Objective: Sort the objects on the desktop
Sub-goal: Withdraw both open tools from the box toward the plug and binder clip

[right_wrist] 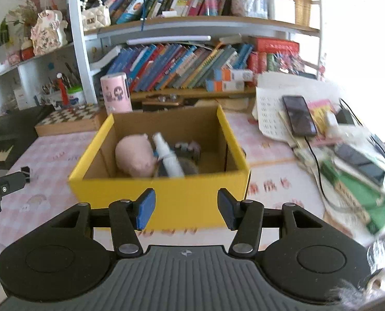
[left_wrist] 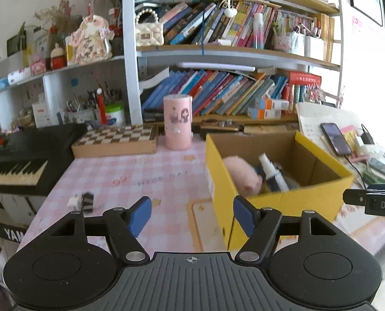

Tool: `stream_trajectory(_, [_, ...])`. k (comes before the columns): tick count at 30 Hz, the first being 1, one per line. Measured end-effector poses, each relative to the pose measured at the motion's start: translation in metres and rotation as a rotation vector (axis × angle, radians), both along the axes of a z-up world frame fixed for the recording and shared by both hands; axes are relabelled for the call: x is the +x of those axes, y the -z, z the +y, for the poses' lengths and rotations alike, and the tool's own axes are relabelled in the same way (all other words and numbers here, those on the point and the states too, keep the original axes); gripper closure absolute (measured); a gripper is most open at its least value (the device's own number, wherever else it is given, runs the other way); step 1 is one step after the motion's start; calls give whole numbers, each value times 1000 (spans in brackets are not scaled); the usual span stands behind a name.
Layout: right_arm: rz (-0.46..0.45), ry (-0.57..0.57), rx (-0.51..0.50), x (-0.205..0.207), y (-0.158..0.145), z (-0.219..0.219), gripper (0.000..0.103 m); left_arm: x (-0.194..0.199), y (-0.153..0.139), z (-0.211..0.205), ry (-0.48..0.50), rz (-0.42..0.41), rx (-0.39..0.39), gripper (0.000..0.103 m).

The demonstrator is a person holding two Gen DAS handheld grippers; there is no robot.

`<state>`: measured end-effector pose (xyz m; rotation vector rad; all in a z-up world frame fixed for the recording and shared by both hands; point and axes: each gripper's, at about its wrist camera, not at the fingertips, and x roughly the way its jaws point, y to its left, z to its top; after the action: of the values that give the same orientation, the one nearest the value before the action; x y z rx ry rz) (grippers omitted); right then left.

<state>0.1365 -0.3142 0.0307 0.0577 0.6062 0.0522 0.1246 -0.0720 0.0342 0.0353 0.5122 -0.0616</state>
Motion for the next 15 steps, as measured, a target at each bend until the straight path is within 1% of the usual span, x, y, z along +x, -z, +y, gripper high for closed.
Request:
stream_trajectory(3, [25,40,3,-25,6,21,52,-20,6,17,26,13,-21,30])
stream_trajectory(4, [30,51,5,-33,8,28,51,-26,8,22,34,20,-21,26])
stream_trajectory(5, [35,56,7,-42,10,37,49,-33,10,28,40,27,-17,25])
stream_trajectory(8, [53,50,4,-63,16,62,48,-51,17,41,46,47,2,24])
stream_trajectory(12, [95,32,17,-84,27,90,48,-68,25,57,66,92,34,23])
stream_trajectory(15, [118,25,27,-95,31,105,47,-78,26,69,69,105,57,23])
